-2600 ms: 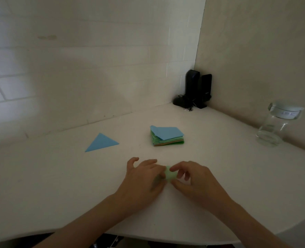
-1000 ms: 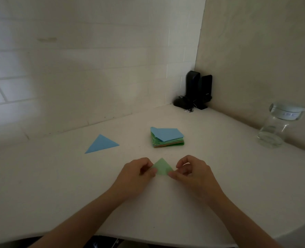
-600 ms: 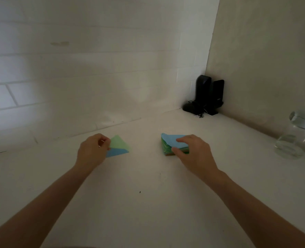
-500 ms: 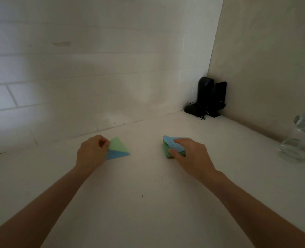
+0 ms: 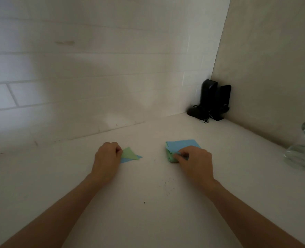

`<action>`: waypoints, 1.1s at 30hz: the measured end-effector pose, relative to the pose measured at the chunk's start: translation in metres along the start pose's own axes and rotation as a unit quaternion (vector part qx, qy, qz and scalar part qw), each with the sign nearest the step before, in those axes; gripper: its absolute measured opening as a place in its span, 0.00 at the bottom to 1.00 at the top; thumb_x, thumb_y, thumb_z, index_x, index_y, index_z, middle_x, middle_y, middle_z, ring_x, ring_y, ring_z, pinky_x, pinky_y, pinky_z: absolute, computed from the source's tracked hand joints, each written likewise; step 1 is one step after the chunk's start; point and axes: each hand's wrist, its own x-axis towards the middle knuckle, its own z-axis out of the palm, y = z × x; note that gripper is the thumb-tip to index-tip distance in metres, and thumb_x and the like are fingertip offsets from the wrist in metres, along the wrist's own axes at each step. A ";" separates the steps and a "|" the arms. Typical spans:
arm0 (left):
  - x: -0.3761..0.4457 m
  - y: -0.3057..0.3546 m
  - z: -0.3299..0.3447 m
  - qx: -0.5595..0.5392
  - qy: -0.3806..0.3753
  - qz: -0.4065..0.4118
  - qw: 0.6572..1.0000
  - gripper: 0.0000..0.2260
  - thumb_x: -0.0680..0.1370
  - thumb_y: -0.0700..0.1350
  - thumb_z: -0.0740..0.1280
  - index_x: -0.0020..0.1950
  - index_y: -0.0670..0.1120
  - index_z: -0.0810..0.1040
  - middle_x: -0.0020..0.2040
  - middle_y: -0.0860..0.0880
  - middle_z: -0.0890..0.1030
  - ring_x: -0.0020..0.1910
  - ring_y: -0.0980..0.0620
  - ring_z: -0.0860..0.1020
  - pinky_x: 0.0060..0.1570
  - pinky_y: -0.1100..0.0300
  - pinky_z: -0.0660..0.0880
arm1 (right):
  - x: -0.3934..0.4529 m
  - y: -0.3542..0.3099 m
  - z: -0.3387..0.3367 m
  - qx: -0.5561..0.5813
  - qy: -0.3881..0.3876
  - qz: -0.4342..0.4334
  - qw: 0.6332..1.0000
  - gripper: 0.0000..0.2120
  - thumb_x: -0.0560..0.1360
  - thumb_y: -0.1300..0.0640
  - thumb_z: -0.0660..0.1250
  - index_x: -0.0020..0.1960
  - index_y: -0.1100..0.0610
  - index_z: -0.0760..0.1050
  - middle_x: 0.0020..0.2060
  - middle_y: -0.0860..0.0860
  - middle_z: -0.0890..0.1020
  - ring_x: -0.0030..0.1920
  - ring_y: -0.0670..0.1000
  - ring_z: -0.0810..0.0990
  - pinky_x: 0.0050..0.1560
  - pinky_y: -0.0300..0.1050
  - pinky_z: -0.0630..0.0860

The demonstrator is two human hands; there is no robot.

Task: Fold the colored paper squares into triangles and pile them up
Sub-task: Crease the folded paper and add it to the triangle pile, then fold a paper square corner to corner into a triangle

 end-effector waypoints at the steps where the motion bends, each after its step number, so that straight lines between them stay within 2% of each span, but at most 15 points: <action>1: -0.001 0.002 0.003 -0.003 0.003 0.005 1.000 0.02 0.76 0.39 0.66 0.44 0.42 0.77 0.41 0.45 0.75 0.43 0.44 0.74 0.42 0.54 0.67 | 0.001 -0.001 -0.002 0.011 -0.003 0.013 1.000 0.07 0.68 0.46 0.73 0.39 0.49 0.82 0.37 0.44 0.82 0.42 0.48 0.79 0.52 0.50 0.71; 4: -0.003 0.000 0.006 -0.006 0.019 -0.001 1.000 0.03 0.75 0.40 0.67 0.48 0.44 0.77 0.44 0.46 0.76 0.45 0.45 0.74 0.43 0.54 0.68 | 0.002 -0.002 -0.012 0.047 0.007 0.025 0.999 0.09 0.63 0.43 0.76 0.36 0.47 0.82 0.36 0.44 0.82 0.40 0.48 0.79 0.51 0.53 0.73; 6: -0.005 0.000 0.003 0.004 0.031 0.006 0.999 0.04 0.75 0.41 0.68 0.48 0.45 0.78 0.45 0.46 0.76 0.47 0.45 0.72 0.43 0.55 0.68 | -0.001 -0.003 -0.027 0.061 0.045 0.002 0.997 0.08 0.63 0.45 0.77 0.34 0.46 0.80 0.36 0.42 0.82 0.39 0.47 0.78 0.50 0.54 0.73; 9: -0.012 0.009 -0.008 -0.029 0.090 0.023 0.995 0.04 0.74 0.41 0.69 0.48 0.45 0.78 0.45 0.48 0.75 0.46 0.46 0.72 0.43 0.57 0.67 | -0.011 -0.010 -0.057 0.036 0.107 -0.075 0.991 0.08 0.63 0.49 0.78 0.32 0.47 0.79 0.35 0.41 0.82 0.39 0.46 0.77 0.47 0.50 0.68; 12: -0.032 0.039 -0.024 -0.080 0.136 0.099 0.982 0.05 0.74 0.37 0.68 0.46 0.47 0.77 0.42 0.52 0.73 0.42 0.51 0.71 0.42 0.63 0.64 | -0.036 -0.015 -0.079 -0.009 0.088 -0.160 0.983 0.09 0.61 0.49 0.79 0.33 0.47 0.78 0.35 0.40 0.81 0.38 0.46 0.77 0.44 0.46 0.66; 13: -0.043 0.053 -0.029 -0.116 0.119 0.131 0.977 0.06 0.74 0.37 0.68 0.45 0.47 0.76 0.41 0.52 0.74 0.40 0.52 0.71 0.41 0.64 0.65 | -0.046 -0.013 -0.080 -0.020 0.057 -0.169 0.984 0.10 0.60 0.48 0.79 0.33 0.47 0.78 0.34 0.40 0.81 0.38 0.46 0.77 0.43 0.45 0.65; 15: -0.071 0.079 -0.033 -0.188 0.038 0.205 0.960 0.04 0.74 0.39 0.67 0.45 0.47 0.77 0.41 0.53 0.75 0.39 0.57 0.74 0.40 0.68 0.69 | -0.067 -0.012 -0.075 -0.056 -0.004 -0.171 0.984 0.10 0.59 0.43 0.76 0.31 0.46 0.78 0.31 0.40 0.80 0.35 0.45 0.77 0.40 0.44 0.66; 17: -0.096 0.094 -0.029 -0.217 -0.056 0.265 0.938 0.04 0.75 0.42 0.66 0.48 0.48 0.79 0.44 0.54 0.77 0.44 0.59 0.75 0.45 0.68 0.71 | -0.083 -0.009 -0.068 -0.071 -0.036 -0.176 0.981 0.09 0.56 0.41 0.71 0.29 0.45 0.77 0.28 0.41 0.80 0.31 0.45 0.78 0.34 0.42 0.67; 19: -0.113 0.097 -0.019 -0.210 -0.113 0.287 0.928 0.06 0.74 0.46 0.67 0.49 0.48 0.80 0.47 0.54 0.79 0.48 0.58 0.76 0.50 0.66 0.72 | -0.094 -0.007 -0.063 -0.053 -0.051 -0.167 0.983 0.09 0.54 0.40 0.69 0.28 0.44 0.76 0.26 0.41 0.79 0.28 0.44 0.77 0.32 0.37 0.65; 21: -0.122 0.095 -0.013 -0.196 -0.140 0.275 0.931 0.10 0.73 0.51 0.66 0.48 0.48 0.81 0.46 0.54 0.80 0.46 0.59 0.77 0.49 0.64 0.73 | -0.101 -0.007 -0.064 -0.018 -0.066 -0.153 0.986 0.09 0.56 0.39 0.71 0.28 0.44 0.78 0.27 0.41 0.80 0.28 0.42 0.76 0.31 0.38 0.69; 24: -0.129 0.092 -0.011 -0.167 -0.163 0.267 0.935 0.15 0.74 0.55 0.62 0.47 0.47 0.83 0.46 0.54 0.82 0.46 0.60 0.77 0.49 0.64 0.73 | -0.104 -0.007 -0.066 0.020 -0.128 -0.112 0.985 0.12 0.60 0.38 0.71 0.34 0.46 0.82 0.35 0.42 0.83 0.36 0.44 0.79 0.39 0.42 0.74; 27: -0.130 0.090 -0.012 -0.162 -0.164 0.265 0.936 0.15 0.74 0.57 0.62 0.45 0.48 0.83 0.47 0.56 0.81 0.47 0.61 0.76 0.51 0.67 0.71 | -0.104 -0.001 -0.062 0.039 -0.165 -0.094 0.981 0.18 0.62 0.34 0.65 0.36 0.47 0.81 0.33 0.40 0.80 0.37 0.43 0.78 0.42 0.41 0.74; 30: -0.130 0.088 -0.011 -0.153 -0.147 0.245 0.946 0.14 0.73 0.59 0.63 0.43 0.51 0.81 0.45 0.58 0.80 0.46 0.62 0.74 0.50 0.69 0.69 | -0.100 0.003 -0.062 0.062 -0.192 -0.078 0.976 0.08 0.69 0.45 0.72 0.38 0.50 0.82 0.34 0.40 0.77 0.38 0.42 0.77 0.42 0.36 0.71; 33: -0.131 0.090 -0.007 -0.154 -0.120 0.205 0.959 0.13 0.71 0.61 0.62 0.40 0.53 0.79 0.43 0.59 0.78 0.45 0.60 0.73 0.48 0.68 0.67 | -0.097 0.005 -0.063 0.058 -0.193 -0.069 0.977 0.07 0.70 0.48 0.72 0.40 0.51 0.82 0.38 0.44 0.79 0.39 0.43 0.77 0.42 0.34 0.71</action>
